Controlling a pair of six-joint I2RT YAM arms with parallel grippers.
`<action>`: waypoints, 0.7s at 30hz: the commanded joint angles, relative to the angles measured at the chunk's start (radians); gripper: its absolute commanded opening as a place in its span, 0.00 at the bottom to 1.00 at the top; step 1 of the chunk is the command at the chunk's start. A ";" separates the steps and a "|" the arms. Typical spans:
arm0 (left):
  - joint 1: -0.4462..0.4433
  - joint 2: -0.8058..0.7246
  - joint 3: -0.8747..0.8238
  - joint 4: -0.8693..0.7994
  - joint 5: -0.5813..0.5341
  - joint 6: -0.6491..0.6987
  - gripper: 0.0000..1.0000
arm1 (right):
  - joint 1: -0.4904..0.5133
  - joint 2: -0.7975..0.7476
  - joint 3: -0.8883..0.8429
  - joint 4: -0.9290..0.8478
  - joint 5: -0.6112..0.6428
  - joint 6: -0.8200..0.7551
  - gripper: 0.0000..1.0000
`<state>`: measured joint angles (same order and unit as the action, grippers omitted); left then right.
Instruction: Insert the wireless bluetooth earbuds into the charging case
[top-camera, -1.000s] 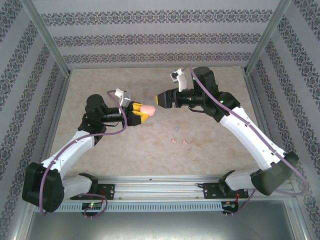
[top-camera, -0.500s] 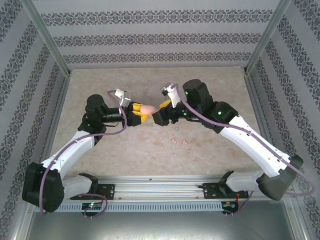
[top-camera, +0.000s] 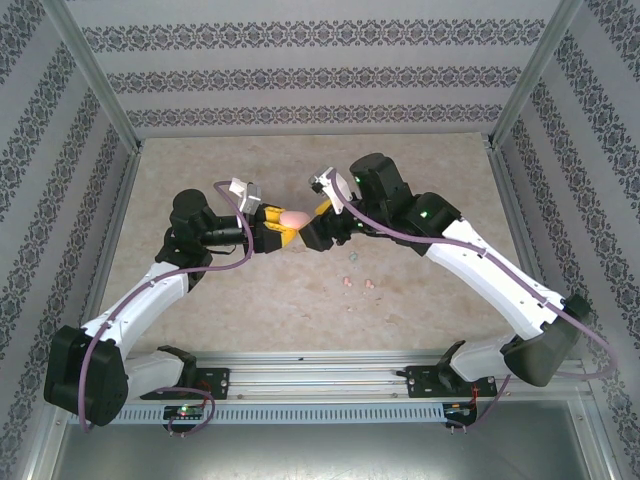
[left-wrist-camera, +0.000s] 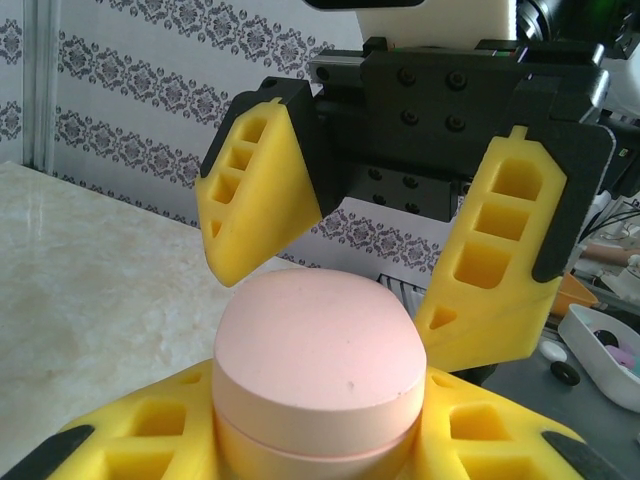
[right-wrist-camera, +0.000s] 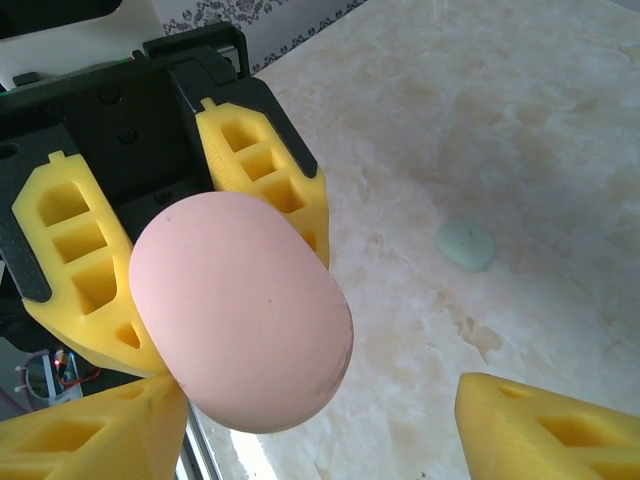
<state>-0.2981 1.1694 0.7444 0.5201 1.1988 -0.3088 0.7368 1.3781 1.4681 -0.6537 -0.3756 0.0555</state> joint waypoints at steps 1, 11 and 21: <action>0.002 -0.026 0.001 0.029 0.047 -0.012 0.12 | -0.016 0.012 0.040 0.020 0.008 0.007 0.70; 0.003 -0.024 0.003 0.028 0.053 -0.010 0.12 | -0.062 0.011 0.038 0.043 -0.071 0.056 0.70; 0.003 -0.016 0.003 0.062 0.074 -0.045 0.12 | -0.070 0.039 0.044 0.083 -0.110 0.070 0.66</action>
<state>-0.2989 1.1687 0.7444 0.5228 1.2301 -0.3248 0.6712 1.4006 1.4895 -0.6098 -0.4614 0.1089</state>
